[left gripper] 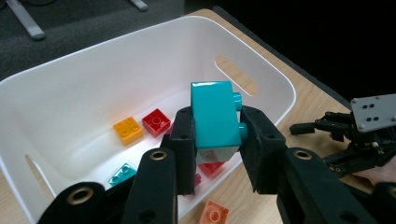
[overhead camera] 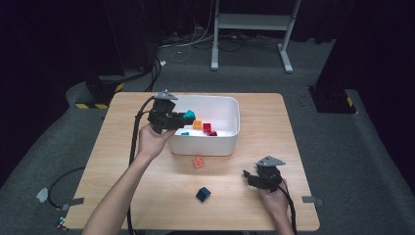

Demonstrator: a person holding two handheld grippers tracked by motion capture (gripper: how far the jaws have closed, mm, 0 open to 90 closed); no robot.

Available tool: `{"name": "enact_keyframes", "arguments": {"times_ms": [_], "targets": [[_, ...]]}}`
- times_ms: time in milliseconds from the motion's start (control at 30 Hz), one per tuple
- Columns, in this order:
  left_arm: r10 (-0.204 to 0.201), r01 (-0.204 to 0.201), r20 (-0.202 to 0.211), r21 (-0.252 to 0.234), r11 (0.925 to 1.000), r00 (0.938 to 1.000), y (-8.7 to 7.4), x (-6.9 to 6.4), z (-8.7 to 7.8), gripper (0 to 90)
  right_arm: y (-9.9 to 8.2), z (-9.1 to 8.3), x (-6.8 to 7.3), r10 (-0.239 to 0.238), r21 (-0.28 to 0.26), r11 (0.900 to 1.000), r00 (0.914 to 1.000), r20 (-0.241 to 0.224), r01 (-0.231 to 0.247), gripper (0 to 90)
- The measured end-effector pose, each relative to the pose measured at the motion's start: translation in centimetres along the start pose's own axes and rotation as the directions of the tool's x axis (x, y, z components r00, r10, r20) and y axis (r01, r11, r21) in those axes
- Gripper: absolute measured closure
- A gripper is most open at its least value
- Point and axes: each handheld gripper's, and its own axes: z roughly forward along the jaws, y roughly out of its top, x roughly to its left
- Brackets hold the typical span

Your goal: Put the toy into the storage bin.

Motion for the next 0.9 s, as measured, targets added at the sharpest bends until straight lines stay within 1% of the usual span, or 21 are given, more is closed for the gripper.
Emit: {"name": "enact_keyframes", "arguments": {"times_ms": [67,167,267,533,767,833,900], "targets": [[-0.010,0.010,-0.006,0.000,0.9999,0.9999,0.1,0.2,0.2,67.3,0.0,0.0,0.0,0.000,0.000,1.0000,1.0000,0.000,0.000,35.7],[-0.008,0.008,-0.026,0.013,0.9999,0.9996,0.2,0.5,0.7,67.3,0.0,0.0,0.0,0.000,0.000,1.0000,1.0000,0.000,0.000,35.7],[-0.015,0.016,-0.038,0.017,0.9997,0.9992,0.3,0.8,1.1,67.2,0.0,0.0,0.0,0.000,0.000,1.0000,1.0000,0.000,0.000,35.7],[-0.031,0.032,-0.054,0.025,0.9992,0.9981,0.3,1.3,2.2,67.0,0.0,0.0,0.0,0.000,0.000,1.0000,1.0000,0.000,0.000,35.7],[-0.045,0.048,-0.077,0.035,0.9982,0.9960,0.2,1.8,2.9,66.1,0.0,0.0,0.0,0.000,0.000,1.0000,1.0000,0.000,0.000,35.8],[-0.051,0.054,-0.084,0.034,0.9980,0.9952,0.1,2.0,3.0,63.1,0.0,0.0,0.0,0.000,0.000,1.0000,1.0000,0.000,0.000,35.7],[-0.055,0.058,-0.090,0.032,0.9978,0.9944,0.0,2.1,3.0,55.3,0.0,0.0,0.0,0.000,0.000,1.0000,1.0000,0.000,0.000,35.7]]}}
